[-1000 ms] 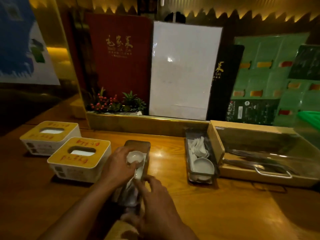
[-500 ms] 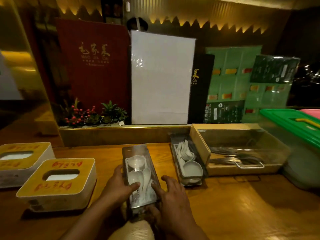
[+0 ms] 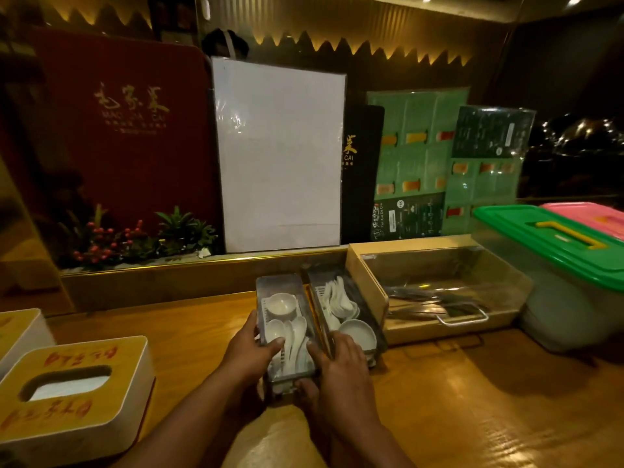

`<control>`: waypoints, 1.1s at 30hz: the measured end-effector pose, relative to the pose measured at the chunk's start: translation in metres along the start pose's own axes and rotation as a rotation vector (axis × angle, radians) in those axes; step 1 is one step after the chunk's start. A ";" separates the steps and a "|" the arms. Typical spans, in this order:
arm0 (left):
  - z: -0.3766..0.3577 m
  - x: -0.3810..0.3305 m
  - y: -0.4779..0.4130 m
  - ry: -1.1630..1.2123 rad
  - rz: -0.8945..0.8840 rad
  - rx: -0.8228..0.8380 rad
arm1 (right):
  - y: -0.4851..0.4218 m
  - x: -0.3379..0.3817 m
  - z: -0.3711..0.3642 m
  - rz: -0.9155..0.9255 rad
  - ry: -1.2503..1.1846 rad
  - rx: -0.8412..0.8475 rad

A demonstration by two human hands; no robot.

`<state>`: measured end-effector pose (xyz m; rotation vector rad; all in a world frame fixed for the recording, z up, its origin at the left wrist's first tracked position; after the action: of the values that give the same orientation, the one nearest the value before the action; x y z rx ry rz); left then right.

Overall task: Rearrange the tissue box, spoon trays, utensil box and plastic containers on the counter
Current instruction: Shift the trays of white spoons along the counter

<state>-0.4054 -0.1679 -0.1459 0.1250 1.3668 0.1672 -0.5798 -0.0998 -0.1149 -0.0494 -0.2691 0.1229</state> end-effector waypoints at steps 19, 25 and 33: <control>-0.013 -0.014 -0.021 0.027 0.019 0.034 | -0.014 -0.003 0.005 -0.049 -0.017 0.017; -0.013 -0.011 -0.023 0.050 0.028 0.057 | -0.017 -0.003 0.002 -0.043 0.023 0.040; -0.013 -0.010 -0.020 0.065 0.017 0.056 | -0.015 -0.006 0.001 -0.017 0.051 0.033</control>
<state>-0.4196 -0.1894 -0.1428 0.1789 1.4361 0.1481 -0.5842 -0.1155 -0.1144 -0.0171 -0.2167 0.1086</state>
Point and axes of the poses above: each hand's wrist, its own y-axis away from the middle knuckle, its own z-axis out of the back of the hand, x = y × z, the point moved 4 cm from there along -y, towards the middle knuckle, and after that the axes turned 4 degrees about x, right-handed, at the moved point
